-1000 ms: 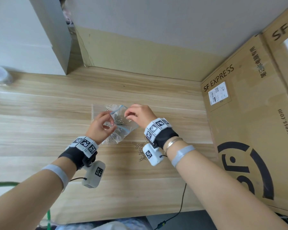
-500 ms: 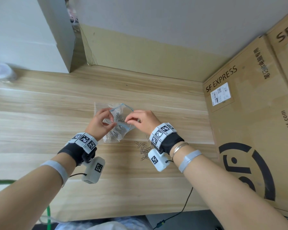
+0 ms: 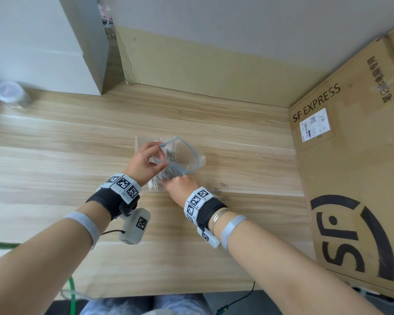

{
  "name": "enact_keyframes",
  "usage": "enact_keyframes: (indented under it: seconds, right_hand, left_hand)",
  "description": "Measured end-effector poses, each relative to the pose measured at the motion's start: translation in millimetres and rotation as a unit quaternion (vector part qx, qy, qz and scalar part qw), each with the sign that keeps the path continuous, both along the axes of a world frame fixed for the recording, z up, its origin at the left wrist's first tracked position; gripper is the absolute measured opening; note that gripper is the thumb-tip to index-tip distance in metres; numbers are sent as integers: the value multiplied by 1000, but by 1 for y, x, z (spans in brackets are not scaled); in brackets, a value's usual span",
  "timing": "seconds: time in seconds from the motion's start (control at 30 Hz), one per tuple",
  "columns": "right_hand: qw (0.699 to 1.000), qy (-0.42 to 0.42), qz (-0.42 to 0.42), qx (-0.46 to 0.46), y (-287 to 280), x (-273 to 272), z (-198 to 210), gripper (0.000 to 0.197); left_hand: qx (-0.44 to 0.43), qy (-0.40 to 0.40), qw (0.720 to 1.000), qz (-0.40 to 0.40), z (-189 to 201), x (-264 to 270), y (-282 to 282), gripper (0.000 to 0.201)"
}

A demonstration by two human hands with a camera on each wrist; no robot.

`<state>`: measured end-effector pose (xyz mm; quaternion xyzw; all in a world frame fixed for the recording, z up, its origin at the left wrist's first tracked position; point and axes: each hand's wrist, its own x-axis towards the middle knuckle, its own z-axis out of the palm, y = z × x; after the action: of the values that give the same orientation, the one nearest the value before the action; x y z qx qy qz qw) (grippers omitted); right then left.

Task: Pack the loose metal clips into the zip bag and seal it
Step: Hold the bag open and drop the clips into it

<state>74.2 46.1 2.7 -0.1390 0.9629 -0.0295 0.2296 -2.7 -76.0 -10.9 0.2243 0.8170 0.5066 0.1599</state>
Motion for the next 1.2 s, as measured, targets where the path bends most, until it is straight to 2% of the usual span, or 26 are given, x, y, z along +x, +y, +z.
enact_keyframes:
  seconds: [0.1, 0.4, 0.5, 0.57, 0.63, 0.73, 0.8, 0.9, 0.97, 1.0, 1.07, 1.13, 1.2]
  right_hand:
    - [999, -13, 4, 33, -10, -3, -5, 37]
    - [999, -19, -10, 42, -18, -12, -22, 34]
    - [998, 46, -16, 46, -15, -9, -17, 22]
    - [993, 118, -17, -4, -5, -4, -17, 19]
    - [979, 195, -10, -63, 10, 2, -7, 6]
    - [951, 283, -16, -125, 36, -5, 14, 22]
    - [943, 304, -42, -127, 48, -18, 22, 16]
    - [955, 267, -68, -111, 55, -31, 21, 8]
    - [976, 166, -93, -105, 54, -36, 21, 20]
    - [978, 145, -104, -108, 54, -37, 22, 24]
    - [969, 159, -138, -127, 61, -35, 28, 25]
    - [955, 162, -206, -135, 77, -28, 28, 23]
    - [947, 123, -269, -127, 97, -13, 21, 19]
  left_hand:
    - [5, -6, 1000, 5, -4, -1, -1, 33]
    - [7, -8, 1000, 13, -6, -2, -7, 34]
    - [7, -9, 1000, 14, -6, -3, -9, 33]
    - [7, -4, 1000, 11, -5, -3, -10, 32]
    - [8, 0, 1000, 8, -6, -3, -11, 32]
    - [7, 4, 1000, 9, -7, -3, -10, 33]
    - [6, 1, 1000, 5, -7, -2, -8, 33]
    - [4, -7, 1000, -7, -6, 0, -6, 33]
    - [5, -6, 1000, -10, -5, 1, -6, 34]
    - [4, -7, 1000, -10, -4, 1, -7, 33]
    - [-2, -12, 1000, -9, -2, 2, -8, 32]
    - [-6, -14, 1000, -6, 0, 2, -9, 31]
    - [-7, -11, 1000, -4, 0, 2, -10, 31]
